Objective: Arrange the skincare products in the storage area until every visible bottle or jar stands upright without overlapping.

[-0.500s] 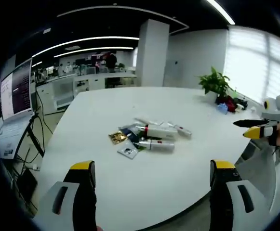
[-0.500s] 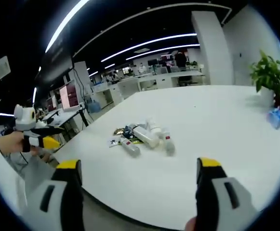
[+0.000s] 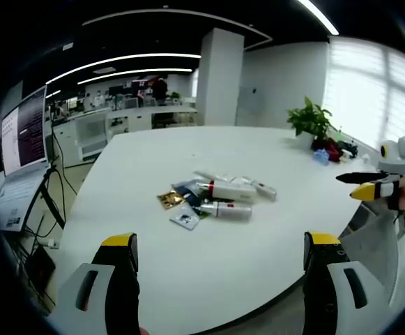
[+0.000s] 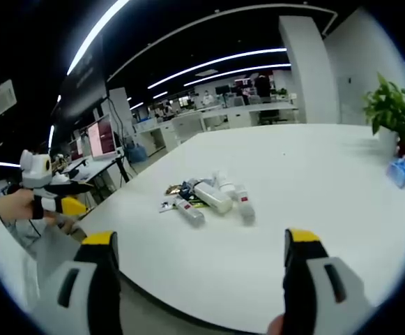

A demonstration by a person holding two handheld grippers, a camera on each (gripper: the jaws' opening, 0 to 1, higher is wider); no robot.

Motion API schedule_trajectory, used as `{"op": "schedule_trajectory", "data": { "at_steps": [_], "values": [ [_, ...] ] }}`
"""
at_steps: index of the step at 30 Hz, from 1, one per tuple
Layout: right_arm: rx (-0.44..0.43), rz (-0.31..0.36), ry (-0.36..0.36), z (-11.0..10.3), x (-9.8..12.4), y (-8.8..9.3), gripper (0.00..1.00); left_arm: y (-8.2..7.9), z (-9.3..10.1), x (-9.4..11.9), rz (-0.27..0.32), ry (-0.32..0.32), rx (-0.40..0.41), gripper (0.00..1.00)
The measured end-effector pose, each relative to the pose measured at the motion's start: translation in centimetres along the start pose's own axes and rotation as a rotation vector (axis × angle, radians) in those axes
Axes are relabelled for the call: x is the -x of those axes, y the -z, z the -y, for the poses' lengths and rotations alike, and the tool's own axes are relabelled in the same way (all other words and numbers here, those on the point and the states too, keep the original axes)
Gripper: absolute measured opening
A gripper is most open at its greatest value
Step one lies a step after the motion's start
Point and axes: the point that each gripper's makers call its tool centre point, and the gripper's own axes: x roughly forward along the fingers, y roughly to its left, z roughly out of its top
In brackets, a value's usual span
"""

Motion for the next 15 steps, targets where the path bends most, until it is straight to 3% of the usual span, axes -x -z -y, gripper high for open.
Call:
{"op": "schedule_trajectory", "data": {
  "at_steps": [15],
  "values": [
    [-0.007,-0.011,0.001,-0.15,-0.15,0.3,0.99,0.03,-0.22,0.31,0.003,-0.001,0.001,0.97]
  ]
}}
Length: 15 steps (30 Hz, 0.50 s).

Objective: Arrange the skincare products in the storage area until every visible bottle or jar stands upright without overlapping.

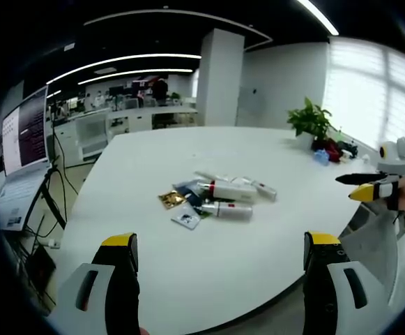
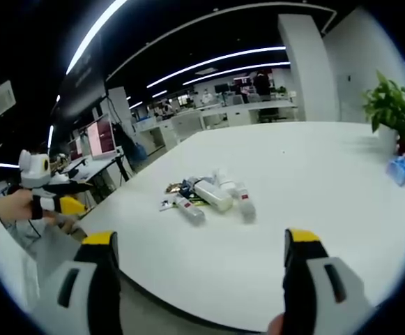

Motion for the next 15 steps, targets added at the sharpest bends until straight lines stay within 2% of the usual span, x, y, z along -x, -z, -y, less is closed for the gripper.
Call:
{"op": "schedule_trajectory", "data": {
  "at_steps": [15],
  "values": [
    [0.002,-0.021,0.0,0.47,-0.49,0.08,0.96,0.19,0.09,-0.6,-0.007,0.012,0.006,0.97]
  ]
}}
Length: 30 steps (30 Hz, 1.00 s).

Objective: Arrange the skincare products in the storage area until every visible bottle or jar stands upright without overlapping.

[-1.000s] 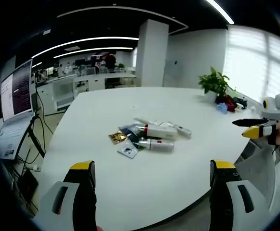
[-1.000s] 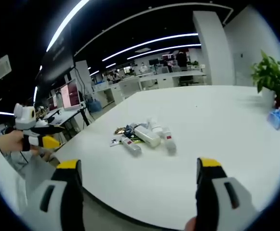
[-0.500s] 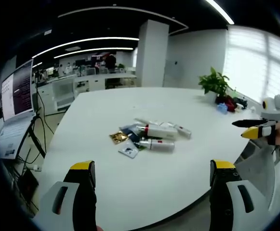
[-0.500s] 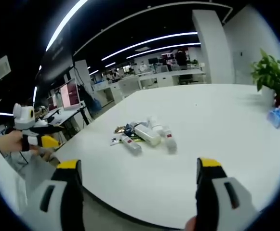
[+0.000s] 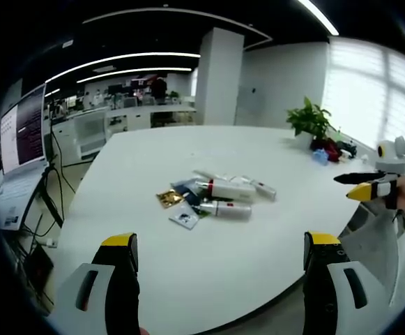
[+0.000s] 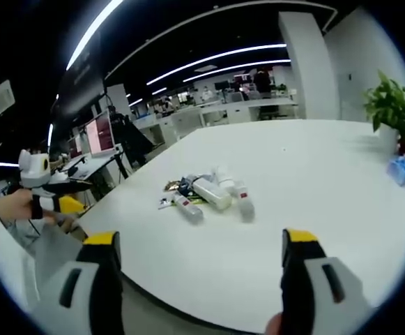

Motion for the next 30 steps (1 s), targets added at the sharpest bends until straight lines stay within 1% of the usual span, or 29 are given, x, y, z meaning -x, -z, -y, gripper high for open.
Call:
{"op": "schedule_trajectory", "data": {
  "at_steps": [8,15,20,25,30],
  "values": [
    [0.011,-0.015,-0.002,0.8,-0.8,-0.1,0.94,0.5,-0.2,-0.4,-0.014,0.003,0.007,0.97],
    [0.029,-0.036,-0.023,1.2,-1.6,-0.4,0.88,0.5,-0.2,-1.0,-0.021,0.012,0.013,0.97],
    [0.038,-0.042,-0.034,1.5,-2.4,-0.8,0.88,0.7,-0.3,-1.4,-0.028,0.013,0.012,0.97],
    [0.051,-0.049,-0.049,2.0,-3.7,-1.5,0.87,0.7,-0.7,-1.8,-0.033,0.013,0.02,0.97],
    [0.083,-0.063,-0.069,2.2,-5.1,-2.1,0.82,0.8,-0.9,-2.2,-0.039,0.014,0.025,0.97]
  ]
}}
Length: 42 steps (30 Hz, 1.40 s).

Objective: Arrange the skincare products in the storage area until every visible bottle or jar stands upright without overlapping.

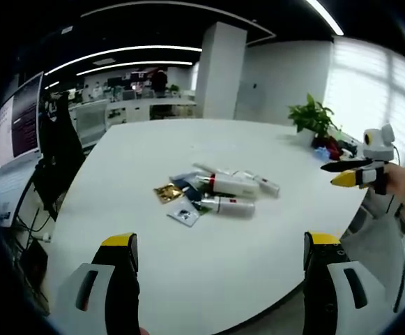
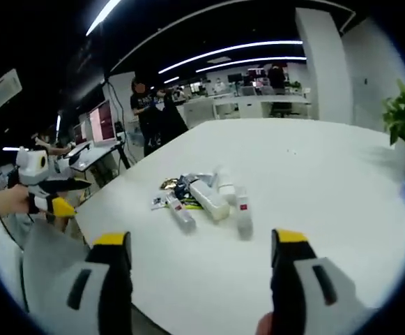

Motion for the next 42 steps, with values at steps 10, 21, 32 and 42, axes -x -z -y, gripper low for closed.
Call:
{"op": "schedule_trajectory", "data": {
  "at_steps": [10,21,32,42],
  "values": [
    [0.056,-0.007,-0.038,0.8,-2.9,-1.8,0.78,0.0,-0.4,-0.8,-0.007,0.001,0.015,0.97],
    [0.115,-0.108,-0.078,1.6,-6.2,-2.6,0.72,0.5,-0.8,-1.6,-0.021,0.004,0.033,0.97],
    [0.184,-0.165,-0.131,1.6,-10.6,-3.1,0.69,0.3,-1.7,-2.0,-0.02,-0.006,0.043,0.97],
    [0.259,-0.226,-0.178,1.0,-14.9,-3.4,0.64,1.0,-2.1,-2.3,-0.034,-0.012,0.062,0.97]
  ]
}}
